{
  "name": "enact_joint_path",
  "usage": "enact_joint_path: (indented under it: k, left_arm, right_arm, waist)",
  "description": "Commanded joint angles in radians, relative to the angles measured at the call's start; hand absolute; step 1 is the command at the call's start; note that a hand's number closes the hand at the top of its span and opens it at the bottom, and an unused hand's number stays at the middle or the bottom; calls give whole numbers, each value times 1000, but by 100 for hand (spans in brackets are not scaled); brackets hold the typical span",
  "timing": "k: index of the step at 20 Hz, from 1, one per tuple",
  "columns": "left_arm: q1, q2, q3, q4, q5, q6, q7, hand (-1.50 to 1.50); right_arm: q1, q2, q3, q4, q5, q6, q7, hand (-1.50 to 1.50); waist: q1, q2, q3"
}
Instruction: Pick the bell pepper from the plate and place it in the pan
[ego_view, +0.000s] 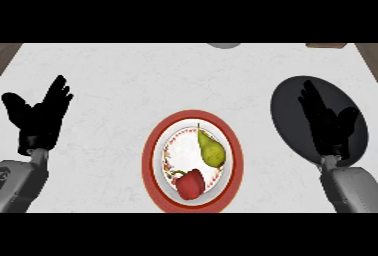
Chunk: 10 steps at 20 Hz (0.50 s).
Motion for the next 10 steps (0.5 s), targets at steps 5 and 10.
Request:
enact_joint_path:
  k: [5,10]
  left_arm:
    - [181,-192,-17,20,64,40,-60,0]
    - [230,-231,-24,-15,93,48,-45,0]
  right_arm:
    - [53,195,279,-263,60,22,-14,150]
    - [165,160,452,-353,467,-237,-180,-150]
  waist:
    - [-4,-33,31]
    - [-40,-52,30]
